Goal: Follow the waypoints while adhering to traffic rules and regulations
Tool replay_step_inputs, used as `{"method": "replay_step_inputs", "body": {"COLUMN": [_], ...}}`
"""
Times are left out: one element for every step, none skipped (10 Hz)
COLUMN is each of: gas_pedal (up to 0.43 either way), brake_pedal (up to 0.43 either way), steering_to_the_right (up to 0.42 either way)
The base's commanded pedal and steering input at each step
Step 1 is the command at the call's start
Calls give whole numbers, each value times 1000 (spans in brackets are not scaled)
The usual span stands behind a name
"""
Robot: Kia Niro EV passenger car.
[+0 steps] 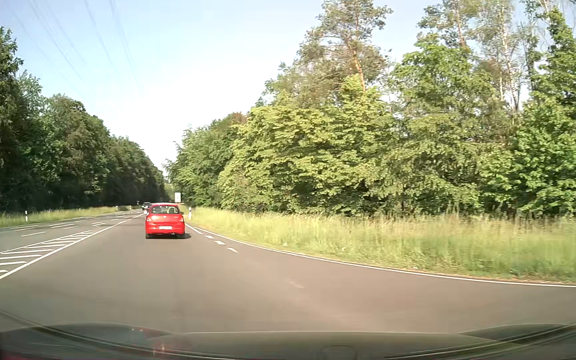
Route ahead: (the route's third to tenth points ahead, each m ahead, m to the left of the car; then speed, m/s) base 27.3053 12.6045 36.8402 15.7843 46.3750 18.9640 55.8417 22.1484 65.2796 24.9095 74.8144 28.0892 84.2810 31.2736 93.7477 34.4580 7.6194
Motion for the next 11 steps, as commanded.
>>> {"method": "replay_step_inputs", "body": {"gas_pedal": [118, 138, 157, 157, 177, 177, 189, 197, 197, 209, 209], "brake_pedal": [30, 30, 30, 30, 30, 30, 30, 30, 30, 30, 30], "steering_to_the_right": [-222, -214, -201, -192, -181, -170, -160, -146, -132, -119, -105]}}
